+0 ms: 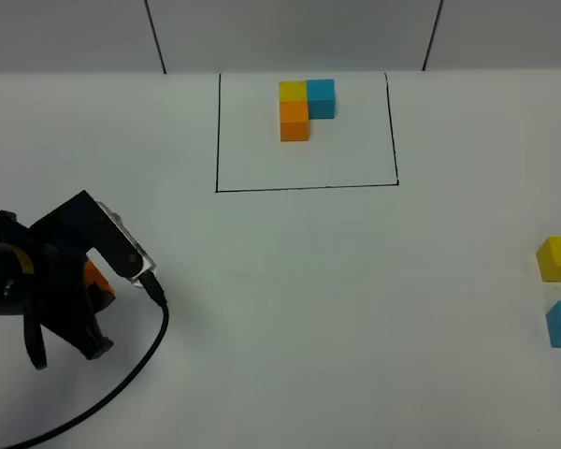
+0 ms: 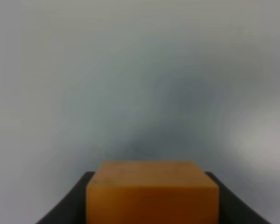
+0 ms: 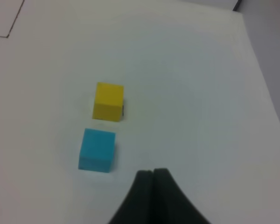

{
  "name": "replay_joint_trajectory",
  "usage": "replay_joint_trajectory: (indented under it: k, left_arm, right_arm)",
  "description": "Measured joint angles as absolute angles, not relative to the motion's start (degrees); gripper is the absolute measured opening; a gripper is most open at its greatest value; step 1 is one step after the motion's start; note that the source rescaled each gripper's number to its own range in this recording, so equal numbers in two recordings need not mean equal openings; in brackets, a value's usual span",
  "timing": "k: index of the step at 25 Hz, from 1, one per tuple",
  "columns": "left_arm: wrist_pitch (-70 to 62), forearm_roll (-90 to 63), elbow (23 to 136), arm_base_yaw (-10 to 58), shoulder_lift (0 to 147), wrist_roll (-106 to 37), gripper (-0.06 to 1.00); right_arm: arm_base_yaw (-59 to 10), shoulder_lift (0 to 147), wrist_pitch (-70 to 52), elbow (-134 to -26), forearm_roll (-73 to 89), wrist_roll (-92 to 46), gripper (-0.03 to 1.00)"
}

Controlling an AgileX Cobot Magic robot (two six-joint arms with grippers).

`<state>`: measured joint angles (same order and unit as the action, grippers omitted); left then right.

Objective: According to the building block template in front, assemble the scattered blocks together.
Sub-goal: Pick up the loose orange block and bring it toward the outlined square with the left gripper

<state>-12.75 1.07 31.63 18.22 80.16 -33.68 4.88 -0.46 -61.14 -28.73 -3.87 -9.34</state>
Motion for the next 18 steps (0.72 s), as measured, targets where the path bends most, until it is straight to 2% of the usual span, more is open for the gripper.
replay_joint_trajectory:
  k: [12,18]
  left_arm:
    - [-13.29,-2.80,31.63,21.71,80.16,-68.84,0.63]
    - [-12.45,-6.54,31.63,21.71,80.10,-72.45,0.63]
  right_arm:
    - [4.88,-0.46,-61.14,-28.73,-3.87,-9.34,0.00]
    - [4.88,-0.46,-61.14,-28.73,-3.87,-9.34,0.00]
